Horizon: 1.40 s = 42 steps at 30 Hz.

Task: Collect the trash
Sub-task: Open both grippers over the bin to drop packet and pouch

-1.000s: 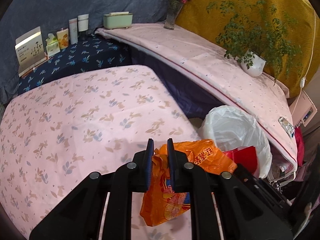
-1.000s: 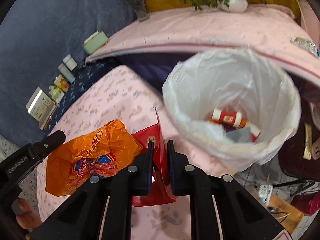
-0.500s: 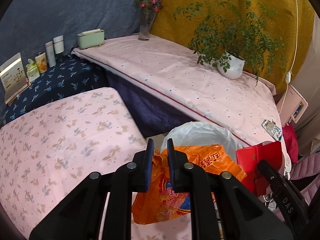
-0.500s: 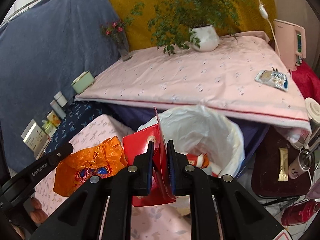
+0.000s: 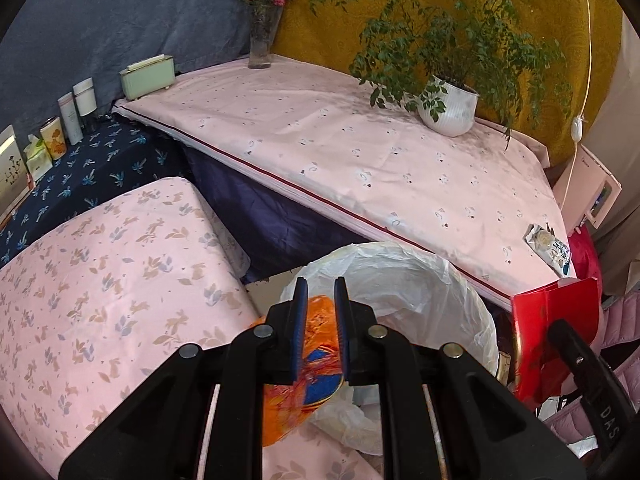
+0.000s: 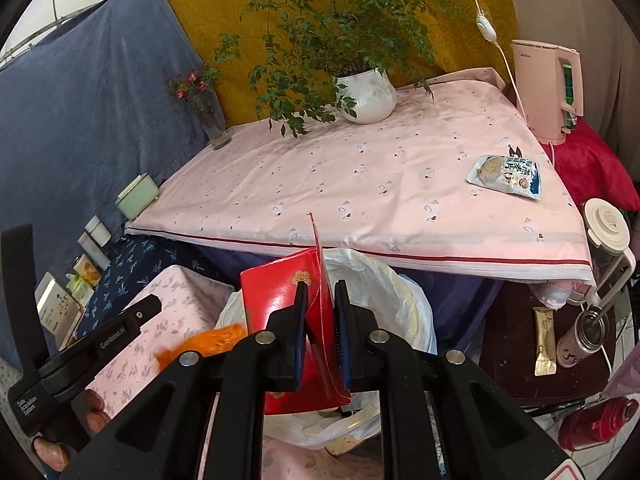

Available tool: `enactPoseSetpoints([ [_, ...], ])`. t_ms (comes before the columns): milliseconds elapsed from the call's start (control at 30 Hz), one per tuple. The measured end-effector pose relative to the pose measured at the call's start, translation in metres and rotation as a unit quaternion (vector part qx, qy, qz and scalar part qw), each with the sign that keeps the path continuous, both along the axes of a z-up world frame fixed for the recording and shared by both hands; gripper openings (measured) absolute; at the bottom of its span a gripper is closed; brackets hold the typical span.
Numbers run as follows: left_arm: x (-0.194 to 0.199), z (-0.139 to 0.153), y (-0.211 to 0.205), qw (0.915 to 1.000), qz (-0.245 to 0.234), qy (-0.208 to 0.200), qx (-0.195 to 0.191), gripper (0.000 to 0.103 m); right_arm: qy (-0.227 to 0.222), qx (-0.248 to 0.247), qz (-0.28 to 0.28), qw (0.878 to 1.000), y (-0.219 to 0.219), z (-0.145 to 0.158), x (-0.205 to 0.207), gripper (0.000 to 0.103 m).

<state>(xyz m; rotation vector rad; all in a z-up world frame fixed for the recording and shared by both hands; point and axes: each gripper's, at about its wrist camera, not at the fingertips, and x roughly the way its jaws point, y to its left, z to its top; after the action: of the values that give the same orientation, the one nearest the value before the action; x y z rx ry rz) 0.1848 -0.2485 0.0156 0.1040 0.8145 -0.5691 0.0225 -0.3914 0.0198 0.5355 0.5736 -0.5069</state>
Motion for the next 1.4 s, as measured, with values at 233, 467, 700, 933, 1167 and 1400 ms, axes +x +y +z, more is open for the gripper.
enactPoseSetpoints([
  [233, 0.005, -0.004, -0.003, 0.9998, -0.007, 0.007, -0.02, 0.034, 0.019, 0.0, 0.014, 1.0, 0.004, -0.015, 0.019, 0.013],
  [467, 0.018, -0.016, 0.044, 0.998, 0.039, 0.029, -0.04, 0.067, 0.034, 0.002, 0.028, 0.999, 0.011, -0.029, 0.035, 0.013],
  [700, 0.019, -0.024, 0.068, 0.9972, 0.06, 0.029, -0.035, 0.067, 0.05, 0.008, 0.041, 0.998, 0.02, -0.045, 0.046, 0.014],
  [933, 0.013, -0.023, 0.07, 0.9977, 0.065, 0.01, -0.018, 0.067, 0.056, -0.001, 0.047, 0.997, 0.027, -0.043, 0.052, 0.023],
  [1167, 0.005, -0.022, 0.072, 0.9977, 0.068, -0.006, 0.001, 0.067, 0.061, -0.024, 0.054, 0.996, 0.037, -0.037, 0.053, 0.029],
  [1400, -0.012, -0.018, 0.083, 0.9971, 0.075, -0.014, 0.007, 0.067, 0.071, -0.067, 0.074, 0.992, 0.059, -0.025, 0.043, 0.046],
])
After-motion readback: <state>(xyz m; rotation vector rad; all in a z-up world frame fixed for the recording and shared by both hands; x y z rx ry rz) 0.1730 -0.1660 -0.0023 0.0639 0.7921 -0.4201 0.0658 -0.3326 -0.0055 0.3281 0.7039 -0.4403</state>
